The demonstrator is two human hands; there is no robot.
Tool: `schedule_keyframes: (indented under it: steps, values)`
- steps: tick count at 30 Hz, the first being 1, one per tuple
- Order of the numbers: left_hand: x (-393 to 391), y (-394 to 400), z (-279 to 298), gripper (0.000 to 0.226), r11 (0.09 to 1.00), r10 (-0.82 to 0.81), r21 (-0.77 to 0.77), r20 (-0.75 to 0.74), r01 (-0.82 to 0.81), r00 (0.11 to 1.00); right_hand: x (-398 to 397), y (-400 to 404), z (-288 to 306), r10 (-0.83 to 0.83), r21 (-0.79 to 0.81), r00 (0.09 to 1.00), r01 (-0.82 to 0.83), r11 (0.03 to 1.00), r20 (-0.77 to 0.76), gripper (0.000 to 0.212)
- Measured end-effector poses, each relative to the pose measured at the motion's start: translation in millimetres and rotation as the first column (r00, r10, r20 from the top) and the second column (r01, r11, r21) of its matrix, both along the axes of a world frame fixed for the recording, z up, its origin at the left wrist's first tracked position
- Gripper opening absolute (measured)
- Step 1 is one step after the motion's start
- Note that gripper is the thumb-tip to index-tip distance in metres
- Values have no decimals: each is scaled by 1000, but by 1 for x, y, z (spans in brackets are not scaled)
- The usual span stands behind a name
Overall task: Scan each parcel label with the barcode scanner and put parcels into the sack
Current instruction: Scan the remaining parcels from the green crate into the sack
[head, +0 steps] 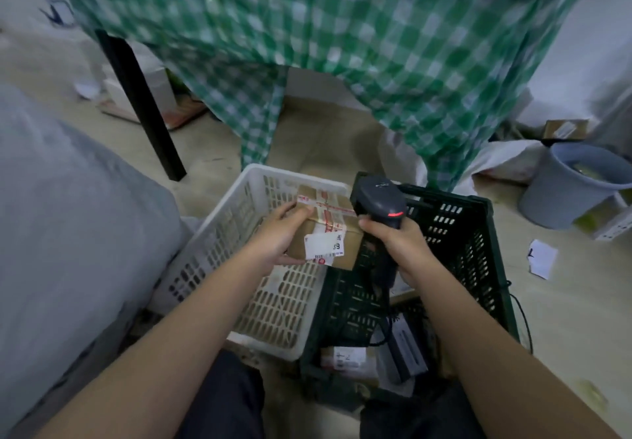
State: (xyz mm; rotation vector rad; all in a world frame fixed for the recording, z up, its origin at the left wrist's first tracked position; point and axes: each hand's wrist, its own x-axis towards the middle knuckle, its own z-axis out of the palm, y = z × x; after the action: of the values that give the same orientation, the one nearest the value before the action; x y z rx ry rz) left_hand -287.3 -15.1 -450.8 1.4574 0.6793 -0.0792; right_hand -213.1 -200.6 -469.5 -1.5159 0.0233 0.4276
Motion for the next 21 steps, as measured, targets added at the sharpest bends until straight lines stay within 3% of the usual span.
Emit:
schedule_keyframes:
  steps: [5,9,13,16,18,21]
  values:
    - [-21,9,-16,51,1000,-13,10,-49,14,999,-20,12,-9,66,-38,998,-67,997,-23,21]
    - [-21,18,-19,50,994,-105,3,18,105,994,-20,16,-10,-9,28,1000,9,1000,-6,15]
    - [-21,25,-22,62,983,-182,13,41,181,982,-13,17,-7,-86,82,996,86,993,-7,16]
    - [-18,18,-19,63,986,-152,84,50,147,987,-10,21,-5,-101,96,995,102,990,-10,22]
    - [-15,15,-20,78,984,-98,160,85,83,992,-10,25,-4,-108,111,994,110,988,-30,29]
    - [-14,15,-21,105,909,-267,356,92,219,959,-10,28,-3,-147,115,988,151,982,-47,34]
